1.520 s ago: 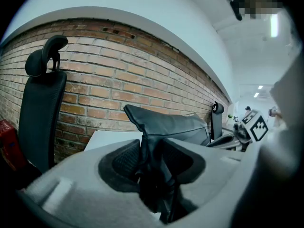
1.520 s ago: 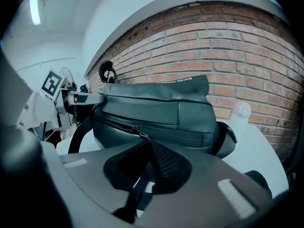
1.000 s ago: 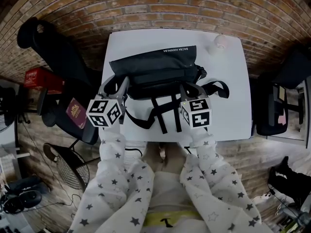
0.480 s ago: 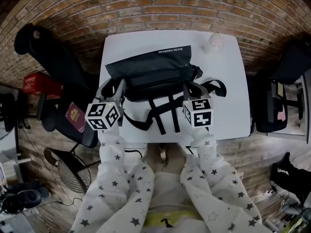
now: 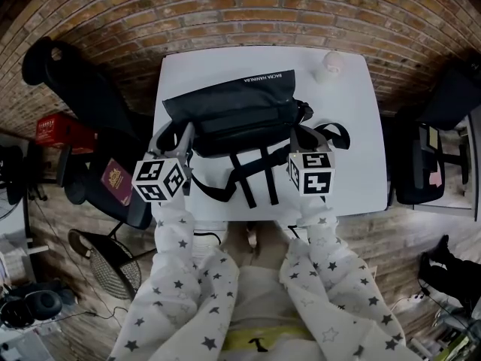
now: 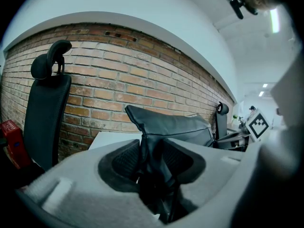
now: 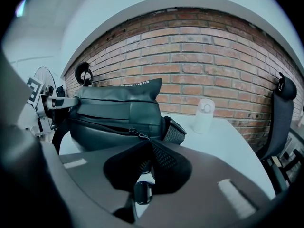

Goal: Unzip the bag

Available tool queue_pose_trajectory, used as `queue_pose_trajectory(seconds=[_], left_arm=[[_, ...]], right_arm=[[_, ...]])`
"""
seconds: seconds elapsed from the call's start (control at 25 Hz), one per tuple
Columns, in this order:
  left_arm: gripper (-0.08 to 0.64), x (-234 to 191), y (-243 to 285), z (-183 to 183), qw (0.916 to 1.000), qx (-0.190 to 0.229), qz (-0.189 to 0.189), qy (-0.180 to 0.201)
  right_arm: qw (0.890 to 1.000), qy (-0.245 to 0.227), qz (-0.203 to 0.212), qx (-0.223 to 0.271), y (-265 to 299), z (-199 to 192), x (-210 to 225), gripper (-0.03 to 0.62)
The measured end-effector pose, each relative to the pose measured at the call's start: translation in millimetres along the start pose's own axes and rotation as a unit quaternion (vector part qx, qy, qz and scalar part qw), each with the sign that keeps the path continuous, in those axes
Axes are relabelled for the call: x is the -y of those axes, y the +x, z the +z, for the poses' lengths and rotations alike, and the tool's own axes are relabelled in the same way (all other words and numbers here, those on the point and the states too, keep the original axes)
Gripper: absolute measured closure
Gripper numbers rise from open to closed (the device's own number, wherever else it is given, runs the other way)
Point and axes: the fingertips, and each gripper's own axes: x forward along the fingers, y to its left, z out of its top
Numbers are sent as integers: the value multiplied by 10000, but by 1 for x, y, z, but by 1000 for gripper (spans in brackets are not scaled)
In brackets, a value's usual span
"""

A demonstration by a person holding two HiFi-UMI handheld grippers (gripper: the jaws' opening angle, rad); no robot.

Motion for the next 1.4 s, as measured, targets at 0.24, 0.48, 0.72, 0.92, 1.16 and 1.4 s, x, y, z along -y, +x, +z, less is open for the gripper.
queue_pose_trajectory(seconds=[0.24,0.48,0.72,0.92,1.16,1.4], left_arm=[[408,-1,-1,0,10000,14,6,6],[408,-1,0,-1,10000,11,28,4],[397,-2,-1,-2,9998,71,-31,-185],[367,-1,-5,-2,9995,113,-62,-300],[367,-4,-28,-5,9995,123,195,-200],[472,9,-49,0,9995,216,234,-86]], right_arm=[[9997,134,-208,15,-4,-2,14,577],[9994,190,-282,18,-4,-3,19,576],[9993,379,-25,-39,0,-11,13,571],[9969,597,475,170,-2,-8,5,439],[9962,347,646,479,-11,10,1,440],[9934,234,752,837,-28,31,0,503]])
